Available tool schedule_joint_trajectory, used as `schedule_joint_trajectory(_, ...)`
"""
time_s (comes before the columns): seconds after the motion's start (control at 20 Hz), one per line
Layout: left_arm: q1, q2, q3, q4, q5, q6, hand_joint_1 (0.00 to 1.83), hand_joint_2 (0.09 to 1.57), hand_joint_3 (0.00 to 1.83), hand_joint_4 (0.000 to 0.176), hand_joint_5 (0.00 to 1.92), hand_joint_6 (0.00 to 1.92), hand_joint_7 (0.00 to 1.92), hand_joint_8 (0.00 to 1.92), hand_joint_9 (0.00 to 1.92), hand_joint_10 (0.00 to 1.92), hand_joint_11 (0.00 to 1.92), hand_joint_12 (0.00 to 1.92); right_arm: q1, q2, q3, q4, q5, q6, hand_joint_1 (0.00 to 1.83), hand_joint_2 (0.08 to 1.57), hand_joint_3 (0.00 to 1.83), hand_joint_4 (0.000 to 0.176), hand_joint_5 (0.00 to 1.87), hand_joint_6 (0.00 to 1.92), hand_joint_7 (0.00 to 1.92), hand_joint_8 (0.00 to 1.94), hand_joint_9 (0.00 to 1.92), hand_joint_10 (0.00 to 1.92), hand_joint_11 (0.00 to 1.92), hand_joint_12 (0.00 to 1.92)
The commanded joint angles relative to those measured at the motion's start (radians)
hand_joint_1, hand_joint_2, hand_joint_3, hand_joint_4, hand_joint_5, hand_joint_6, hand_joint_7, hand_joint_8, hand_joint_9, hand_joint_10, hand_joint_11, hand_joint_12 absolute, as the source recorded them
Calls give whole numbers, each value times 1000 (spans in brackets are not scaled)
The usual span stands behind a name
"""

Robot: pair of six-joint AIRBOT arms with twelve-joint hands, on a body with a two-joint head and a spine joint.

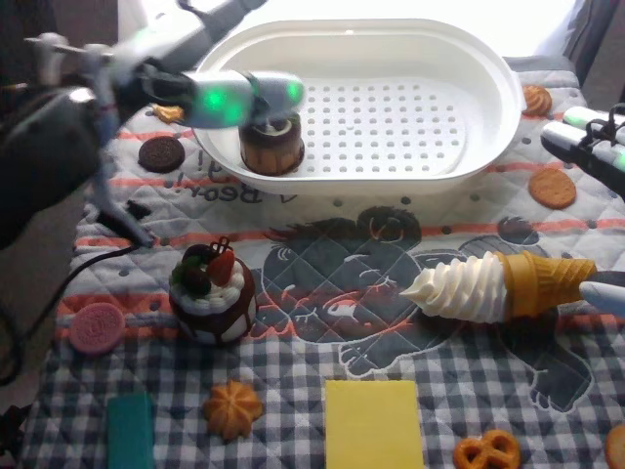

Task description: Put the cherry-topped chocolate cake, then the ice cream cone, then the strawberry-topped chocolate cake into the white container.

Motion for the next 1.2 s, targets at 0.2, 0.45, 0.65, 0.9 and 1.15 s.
schedule_joint_trajectory(0.2,124,150,-126,196,-390,-296,436,1326,28,176,0,0,0,0,0,0,0,0,108,-58,56,-117,-63,70,697,1187,0,0,8,1,117,8,169,299,0,1457)
schedule_joint_trajectory(0.45,234,227,-241,234,-586,-309,386,1337,0,176,2,1,0,0,17,6,0,456,154,-139,109,-131,-173,70,848,1163,0,0,3,1,83,12,0,701,0,1712)
schedule_joint_trajectory(0.65,295,266,-296,255,-692,-309,415,1347,1,176,33,6,12,1,0,0,0,105,184,-200,158,-129,-254,70,1072,1236,4,0,486,366,649,406,439,1084,275,1754)
schedule_joint_trajectory(0.9,324,288,-321,273,-718,-310,352,1386,1,176,27,2,0,0,13,3,0,269,217,-178,152,-136,-215,70,1171,1283,5,0,581,1423,798,1514,769,1572,697,1918)
schedule_joint_trajectory(1.15,368,305,-344,276,-733,-310,438,1368,0,123,60,5,14,2,75,20,0,863,306,-139,142,-151,-138,29,1159,1320,3,0,526,1467,743,1626,735,1640,690,1916)
